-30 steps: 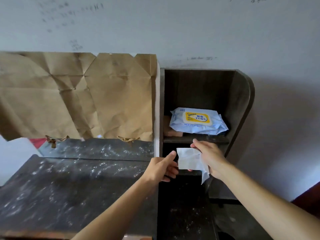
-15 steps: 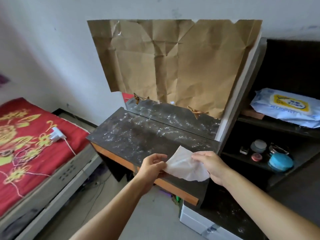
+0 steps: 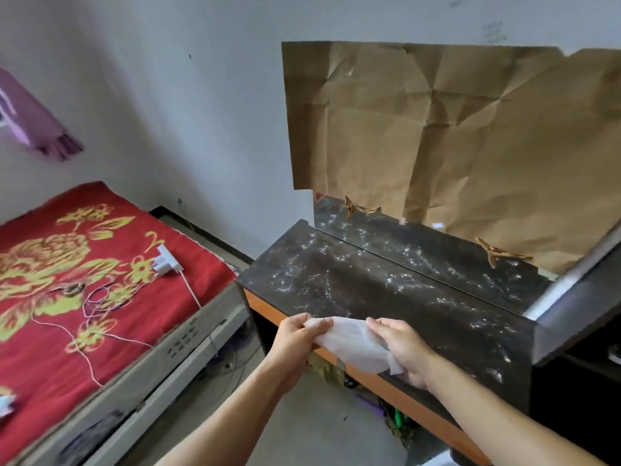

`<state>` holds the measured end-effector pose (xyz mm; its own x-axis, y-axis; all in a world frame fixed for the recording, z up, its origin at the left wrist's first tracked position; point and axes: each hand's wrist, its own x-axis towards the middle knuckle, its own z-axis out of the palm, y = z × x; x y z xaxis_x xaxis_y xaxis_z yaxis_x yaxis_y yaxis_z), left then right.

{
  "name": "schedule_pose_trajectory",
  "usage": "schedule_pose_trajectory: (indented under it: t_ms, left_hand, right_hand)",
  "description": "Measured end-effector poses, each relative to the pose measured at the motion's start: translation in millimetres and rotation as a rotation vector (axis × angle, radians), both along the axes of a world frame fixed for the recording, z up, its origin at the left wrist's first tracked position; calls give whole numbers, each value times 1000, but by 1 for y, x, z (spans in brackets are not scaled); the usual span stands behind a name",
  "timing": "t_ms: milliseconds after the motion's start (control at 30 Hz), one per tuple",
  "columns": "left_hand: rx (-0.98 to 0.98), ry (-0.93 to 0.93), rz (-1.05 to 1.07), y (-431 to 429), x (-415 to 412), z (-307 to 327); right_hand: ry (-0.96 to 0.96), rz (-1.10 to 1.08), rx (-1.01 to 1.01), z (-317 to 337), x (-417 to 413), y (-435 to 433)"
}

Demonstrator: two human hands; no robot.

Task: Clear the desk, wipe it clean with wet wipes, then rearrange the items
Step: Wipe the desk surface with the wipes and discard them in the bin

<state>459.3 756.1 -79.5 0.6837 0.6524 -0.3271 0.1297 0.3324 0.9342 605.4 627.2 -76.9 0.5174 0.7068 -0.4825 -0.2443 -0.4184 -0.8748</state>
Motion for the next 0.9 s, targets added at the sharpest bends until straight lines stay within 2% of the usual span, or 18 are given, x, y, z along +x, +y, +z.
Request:
schedule_pose_trajectory:
  t_ms: [100, 200, 300, 400, 500, 567, 633, 733, 900]
  left_hand:
    - [-9, 16, 101, 33, -8, -7]
    - [52, 59, 102, 62, -6, -17]
    - [5, 110, 34, 86, 0, -21]
    - [-95, 230, -122, 116, 7, -24]
    - [-60, 355, -261, 155, 18, -28]
    - [-48, 357, -254, 184, 27, -33]
    - [-74, 320, -209, 205, 35, -38]
    - [-75, 290, -79, 237, 50, -49]
    - [-148, 216, 198, 288, 72, -68]
  right_hand:
    - [14, 125, 17, -4, -8, 26]
    - [-152, 135, -27, -9, -6, 53]
    - [-387, 57, -50, -17, 8, 79]
    - [-498, 15, -56, -29, 25, 106]
    - [-536, 151, -49, -37, 42, 136]
    - [-623, 288, -82, -46, 53, 159]
    - [-691, 278, -90, -57, 62, 181]
    - [-607, 49, -53, -79, 77, 217]
    - [-74, -237, -116, -106, 103, 269]
